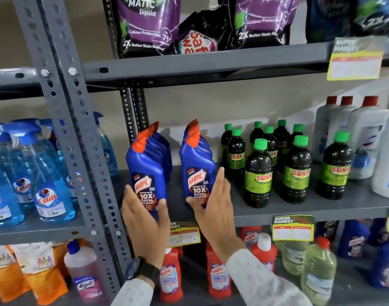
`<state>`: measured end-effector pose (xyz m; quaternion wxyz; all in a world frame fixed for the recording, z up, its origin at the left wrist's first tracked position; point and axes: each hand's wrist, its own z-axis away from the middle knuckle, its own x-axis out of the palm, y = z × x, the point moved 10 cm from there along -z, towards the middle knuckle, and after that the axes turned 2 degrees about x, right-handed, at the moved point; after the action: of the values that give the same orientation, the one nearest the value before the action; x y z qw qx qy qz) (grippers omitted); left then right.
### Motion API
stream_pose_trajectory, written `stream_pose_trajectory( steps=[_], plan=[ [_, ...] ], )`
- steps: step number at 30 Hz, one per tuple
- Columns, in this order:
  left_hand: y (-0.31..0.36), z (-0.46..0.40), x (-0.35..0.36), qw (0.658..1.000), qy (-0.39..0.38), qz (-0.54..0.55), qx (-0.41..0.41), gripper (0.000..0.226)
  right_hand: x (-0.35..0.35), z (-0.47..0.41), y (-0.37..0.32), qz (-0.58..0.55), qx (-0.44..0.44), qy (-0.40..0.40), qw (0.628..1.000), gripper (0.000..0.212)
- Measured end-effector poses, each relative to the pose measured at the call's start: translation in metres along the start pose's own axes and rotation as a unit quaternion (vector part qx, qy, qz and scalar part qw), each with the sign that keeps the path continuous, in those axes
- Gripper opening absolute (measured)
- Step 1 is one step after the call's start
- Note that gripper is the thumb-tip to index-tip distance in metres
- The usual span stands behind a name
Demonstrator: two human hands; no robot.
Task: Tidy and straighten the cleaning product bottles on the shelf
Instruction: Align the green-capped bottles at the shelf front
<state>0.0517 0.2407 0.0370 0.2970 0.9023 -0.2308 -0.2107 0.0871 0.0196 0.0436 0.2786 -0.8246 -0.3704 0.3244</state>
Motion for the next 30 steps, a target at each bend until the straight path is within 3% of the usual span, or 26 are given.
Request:
stream_pose_trajectory(
  steps=[3,7,10,13,15,18,24,30],
  plan=[
    [0.044,0.03,-0.005,0.994,0.045,0.034,0.094,0.062,-0.06,0.003,0.005,0.016,-0.071,0.053,0.996,0.081],
    [0.125,0.067,0.055,0.979,-0.093,0.097,0.156,0.028,-0.159,-0.008,0.051,0.005,-0.072,0.147,0.986,0.059],
    [0.164,0.087,0.106,0.975,-0.169,0.096,0.111,0.047,-0.209,-0.024,0.103,0.043,0.005,0.171,0.984,0.064],
    [0.167,0.092,0.15,0.964,-0.24,0.114,0.011,0.098,-0.216,-0.04,0.146,0.053,0.075,0.098,0.991,0.082],
    [0.163,0.092,0.169,0.951,-0.274,0.139,-0.039,0.116,-0.209,-0.046,0.163,0.035,0.094,0.044,0.994,0.091],
    [0.158,0.09,0.178,0.954,-0.266,0.126,-0.048,0.114,-0.201,-0.055,0.173,0.03,0.075,0.002,0.997,0.089],
    [0.162,0.087,0.185,0.961,-0.266,0.075,-0.003,0.088,-0.199,-0.065,0.183,0.031,0.098,0.003,0.995,0.078],
    [0.154,0.084,0.171,0.973,-0.221,0.071,0.001,0.083,-0.185,-0.063,0.177,0.03,0.071,-0.038,0.996,0.077]
  ],
)
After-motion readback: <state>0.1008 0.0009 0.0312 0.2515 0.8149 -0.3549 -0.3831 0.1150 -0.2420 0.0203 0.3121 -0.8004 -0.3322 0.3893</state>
